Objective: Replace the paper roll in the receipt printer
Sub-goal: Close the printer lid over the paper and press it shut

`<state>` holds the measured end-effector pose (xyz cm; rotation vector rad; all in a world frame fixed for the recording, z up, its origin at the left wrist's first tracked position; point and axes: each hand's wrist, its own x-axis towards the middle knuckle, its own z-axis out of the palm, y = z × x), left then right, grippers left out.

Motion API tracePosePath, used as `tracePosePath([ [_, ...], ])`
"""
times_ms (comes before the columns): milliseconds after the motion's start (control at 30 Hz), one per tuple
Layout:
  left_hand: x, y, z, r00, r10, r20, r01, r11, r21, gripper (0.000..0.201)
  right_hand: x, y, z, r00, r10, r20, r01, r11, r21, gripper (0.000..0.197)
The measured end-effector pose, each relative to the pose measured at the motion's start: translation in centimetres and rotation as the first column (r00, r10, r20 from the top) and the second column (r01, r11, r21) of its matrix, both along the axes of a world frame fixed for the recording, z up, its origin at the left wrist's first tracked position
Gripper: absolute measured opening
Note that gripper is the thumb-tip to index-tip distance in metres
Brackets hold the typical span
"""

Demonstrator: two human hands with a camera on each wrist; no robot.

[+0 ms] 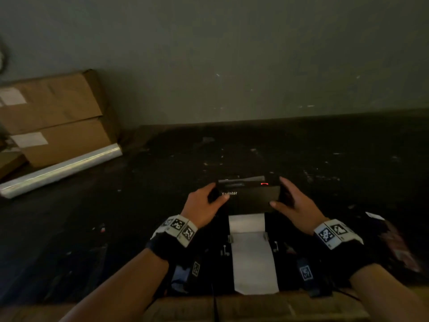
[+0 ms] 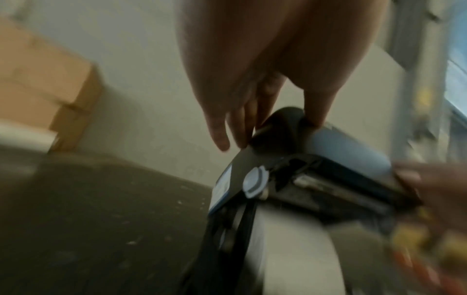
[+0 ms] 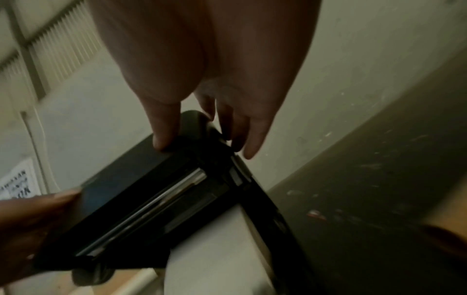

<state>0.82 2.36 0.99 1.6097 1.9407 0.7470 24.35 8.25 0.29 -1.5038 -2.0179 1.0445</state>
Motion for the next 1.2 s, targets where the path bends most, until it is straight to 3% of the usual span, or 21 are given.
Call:
tracePosePath([
  [133,0.7,-3.6,-2.6,0.995,-0.103,-0.018,0.104,0.99,0.094,0.051,1.0,-3.0,-2.0,0.999,-0.028,0.03,0.028,0.999,-0.018,0.084],
  [300,1.0,-5.4,-5.5,0.99,-0.139,0.005,0.139,0.989,-0.052,0.075,1.5,-4.7,-5.0,0.998,-0.053,0.021,0.055,0.994,-0.093,0.089],
  [500,1.6,-3.7,-4.9,0.975,-0.089,0.204,0.122,0.98,-0.157,0.087,0.8,-3.8,-4.5,0.999,-0.046,0.008,0.047,0.986,-0.162,0.097],
  [667,1.8,-3.3,-6.6,0.94,-0.074,0.333,0.135,0.977,-0.164,0.092,0.5,-3.7,-5.9,0.999,0.013,-0.048,-0.025,0.969,-0.245,0.088],
  [800,1.7,-3.2,-7.8,0.912,-0.06,0.405,0.124,0.983,-0.134,0.093,0.3,-4.1,-6.6,0.994,-0.037,-0.106,0.005,0.959,-0.284,0.077],
  [967,1.5,-3.0,-8.4,0.899,-0.066,0.434,0.123,0.987,-0.105,0.093,0.2,-3.8,-7.3,0.993,-0.078,-0.089,0.047,0.949,-0.312,0.083],
  [1200,1.6,-3.0,-8.7,0.89,-0.053,0.453,0.113,0.988,-0.106,0.093,0.1,-4.0,-8.1,0.972,-0.16,-0.172,0.099,0.944,-0.316,0.083],
])
